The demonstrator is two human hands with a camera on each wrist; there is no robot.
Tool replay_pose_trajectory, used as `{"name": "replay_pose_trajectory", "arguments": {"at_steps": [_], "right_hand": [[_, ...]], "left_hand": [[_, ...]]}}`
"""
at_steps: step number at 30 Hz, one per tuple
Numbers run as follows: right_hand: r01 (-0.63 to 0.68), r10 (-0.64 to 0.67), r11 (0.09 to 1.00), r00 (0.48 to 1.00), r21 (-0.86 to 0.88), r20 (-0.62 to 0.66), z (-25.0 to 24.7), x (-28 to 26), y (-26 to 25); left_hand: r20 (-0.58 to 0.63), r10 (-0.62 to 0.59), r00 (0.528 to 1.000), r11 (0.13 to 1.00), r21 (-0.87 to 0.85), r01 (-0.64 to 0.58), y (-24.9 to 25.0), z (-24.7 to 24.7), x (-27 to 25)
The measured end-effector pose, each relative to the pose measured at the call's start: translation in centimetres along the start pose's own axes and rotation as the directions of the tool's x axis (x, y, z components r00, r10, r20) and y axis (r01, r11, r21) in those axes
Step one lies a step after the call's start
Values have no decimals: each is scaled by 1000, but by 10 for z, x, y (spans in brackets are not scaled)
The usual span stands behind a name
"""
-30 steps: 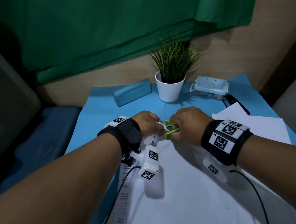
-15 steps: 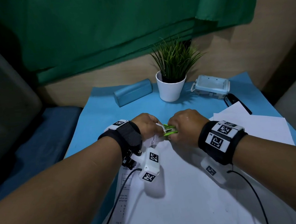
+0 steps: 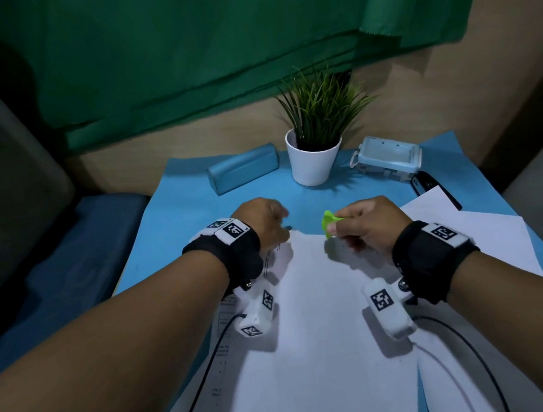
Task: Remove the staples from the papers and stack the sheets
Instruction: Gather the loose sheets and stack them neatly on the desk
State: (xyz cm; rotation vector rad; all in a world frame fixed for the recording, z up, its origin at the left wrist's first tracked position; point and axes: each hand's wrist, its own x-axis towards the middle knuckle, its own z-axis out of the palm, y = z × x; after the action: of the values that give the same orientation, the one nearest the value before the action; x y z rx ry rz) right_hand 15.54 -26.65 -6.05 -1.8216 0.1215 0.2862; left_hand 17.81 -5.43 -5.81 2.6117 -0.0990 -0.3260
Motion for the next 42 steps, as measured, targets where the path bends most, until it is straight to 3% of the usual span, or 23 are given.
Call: {"name": "replay_pose_trajectory", "arguments": {"at_steps": [2,3,4,5,6,7,9,12,14,16,21,26,28,31,33,35,36,37,39,42], "right_hand": [[-19,20,998,1000,57,-10,-1,-1,0],[-20,21,997,1000,80,-12,-1,-2,-1],[-12,13,996,1000,92,-11,0,-3,-3],[9,-8,996,1000,85,-3,1,-4,-6],[43,-43,998,999,51,8,3,-5,-9],[86,-86,996,996,-1,20,6,-5,-12],[190,-187,968,982,-165,36,9,-5,-20],[356,-348,798,931,-486,110,12,-7,-31],[409,-399,717,905,-565,148,12,-13,-35],[412,-416,729,901,-546,125,11,-18,-34],[357,-361,879,931,-317,51,7,-22,-21],[350,-340,916,937,-199,81,1,-23,-15],[342,-335,929,940,-143,71,-1,-23,-19],[288,-295,951,954,-113,-47,-19,-20,-26],[231,-247,966,957,-118,-152,-41,-18,-22],[162,-204,960,964,-227,-173,-59,-20,-8],[128,-180,940,973,-317,-141,-65,-24,2],[110,-158,902,984,-418,-83,-69,-31,11],[80,-88,825,996,-560,13,-73,-45,28],[54,-76,808,997,-587,-12,-84,-60,47]], "left_hand": [[-71,97,993,994,55,-94,7,-5,-3],[-73,91,993,992,-75,-97,10,-5,-4],[-17,16,1000,947,-321,-21,16,-4,-7],[133,-67,989,798,-587,133,23,-3,-13],[312,-98,945,583,-752,309,28,-2,-17],[422,-73,904,409,-814,413,31,-1,-19],[444,-53,894,241,-863,443,32,0,-21],[370,-121,921,143,-912,385,27,-2,-27],[353,-109,929,94,-927,363,20,-1,-33],[351,-88,932,51,-933,356,14,0,-39],[359,-75,930,-38,-933,357,1,2,-50],[395,-49,917,-26,-919,394,12,4,-58],[364,-77,928,25,-930,366,20,3,-57],[223,-201,954,188,-947,261,19,-5,-54],[108,-261,959,429,-877,215,6,-10,-55],[-33,-263,964,776,-600,191,-9,-13,-56],[-74,-241,968,896,-399,193,-15,-15,-58],[-72,-215,974,956,-217,195,-16,-15,-62],[-32,-157,987,987,36,159,-16,-11,-68],[28,-112,993,976,193,105,-10,-3,-73]]}}
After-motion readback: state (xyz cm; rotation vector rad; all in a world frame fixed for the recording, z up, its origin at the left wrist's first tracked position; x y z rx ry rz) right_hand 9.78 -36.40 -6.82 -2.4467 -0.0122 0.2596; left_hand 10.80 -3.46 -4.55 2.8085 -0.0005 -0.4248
